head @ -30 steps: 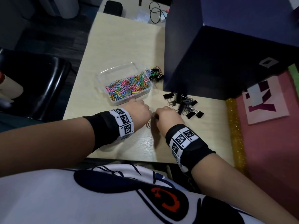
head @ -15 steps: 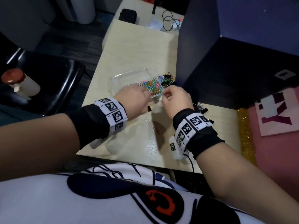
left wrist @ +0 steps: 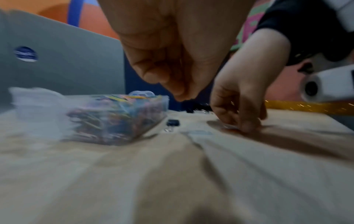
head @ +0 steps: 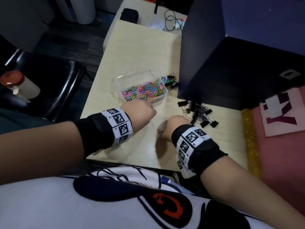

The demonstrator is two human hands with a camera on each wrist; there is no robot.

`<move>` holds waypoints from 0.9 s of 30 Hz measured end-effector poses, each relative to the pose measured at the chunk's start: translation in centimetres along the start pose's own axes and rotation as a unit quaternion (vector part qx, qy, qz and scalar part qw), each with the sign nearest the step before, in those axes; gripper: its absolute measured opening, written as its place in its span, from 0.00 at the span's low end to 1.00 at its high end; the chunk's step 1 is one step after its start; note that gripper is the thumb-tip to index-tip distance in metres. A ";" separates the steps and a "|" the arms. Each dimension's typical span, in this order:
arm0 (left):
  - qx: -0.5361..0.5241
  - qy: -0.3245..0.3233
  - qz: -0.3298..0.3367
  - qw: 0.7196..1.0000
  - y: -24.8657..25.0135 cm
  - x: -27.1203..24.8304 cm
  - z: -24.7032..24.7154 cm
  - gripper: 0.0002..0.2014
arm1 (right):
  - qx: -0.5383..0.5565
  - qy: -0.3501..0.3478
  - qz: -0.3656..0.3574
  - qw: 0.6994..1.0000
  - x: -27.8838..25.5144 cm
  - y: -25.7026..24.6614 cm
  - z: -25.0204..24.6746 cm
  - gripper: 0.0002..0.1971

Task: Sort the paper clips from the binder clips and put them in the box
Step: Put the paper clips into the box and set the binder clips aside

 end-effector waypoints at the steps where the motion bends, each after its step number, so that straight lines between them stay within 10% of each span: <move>1: 0.015 -0.019 0.018 1.000 0.6 0.3 0.5 0.09 | 0.019 0.012 0.007 1.000 0.1 0.0 0.4 0.14; 17: 0.013 -0.126 0.007 0.992 1.9 0.9 3.3 0.11 | 0.117 0.064 -0.004 0.991 1.3 1.0 1.4 0.08; 27: -0.122 0.090 -0.131 0.980 -4.6 -0.4 -1.5 0.12 | 0.286 0.265 -0.062 0.919 2.4 -0.9 -5.8 0.08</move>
Point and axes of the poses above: each hand's wrist, its own x-axis towards the middle knuckle, its own z-axis out of the palm, y = z × x, the point moved 6 cm from there along x, towards the middle knuckle, and after that the axes turned 11 degrees about x, right-handed, at the moved point
